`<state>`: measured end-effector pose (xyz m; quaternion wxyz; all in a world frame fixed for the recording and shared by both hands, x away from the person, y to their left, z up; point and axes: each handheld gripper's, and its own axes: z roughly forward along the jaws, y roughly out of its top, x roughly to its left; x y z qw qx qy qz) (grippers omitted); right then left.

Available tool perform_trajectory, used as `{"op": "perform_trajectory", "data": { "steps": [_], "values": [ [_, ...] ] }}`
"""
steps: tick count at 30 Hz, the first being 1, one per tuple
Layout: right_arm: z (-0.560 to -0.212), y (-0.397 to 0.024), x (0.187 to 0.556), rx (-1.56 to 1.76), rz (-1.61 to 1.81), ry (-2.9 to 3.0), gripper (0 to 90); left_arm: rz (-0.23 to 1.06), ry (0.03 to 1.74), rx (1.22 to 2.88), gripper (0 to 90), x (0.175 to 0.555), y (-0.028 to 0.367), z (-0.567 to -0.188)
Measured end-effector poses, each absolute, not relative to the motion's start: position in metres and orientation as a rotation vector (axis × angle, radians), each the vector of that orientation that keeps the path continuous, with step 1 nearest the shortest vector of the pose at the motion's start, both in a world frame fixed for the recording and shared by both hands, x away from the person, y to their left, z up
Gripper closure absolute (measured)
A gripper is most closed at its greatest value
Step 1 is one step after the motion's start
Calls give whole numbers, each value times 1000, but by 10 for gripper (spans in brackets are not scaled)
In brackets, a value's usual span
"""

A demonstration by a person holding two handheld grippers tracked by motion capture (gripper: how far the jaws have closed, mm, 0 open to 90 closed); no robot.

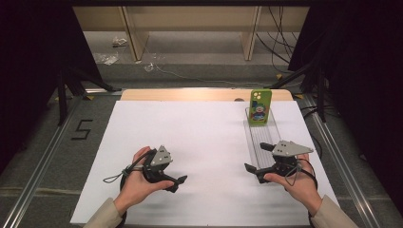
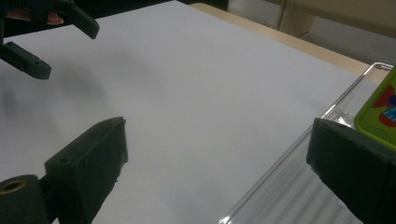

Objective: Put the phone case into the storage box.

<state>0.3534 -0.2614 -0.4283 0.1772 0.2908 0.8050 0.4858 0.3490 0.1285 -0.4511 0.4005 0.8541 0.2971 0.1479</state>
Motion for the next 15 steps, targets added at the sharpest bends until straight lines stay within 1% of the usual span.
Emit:
{"op": "perform_trajectory", "data": {
  "steps": [15],
  "values": [
    [-426,-263,354,832,1395,2253,58,369,748,2156,0,350,128,-451]
  ]
}}
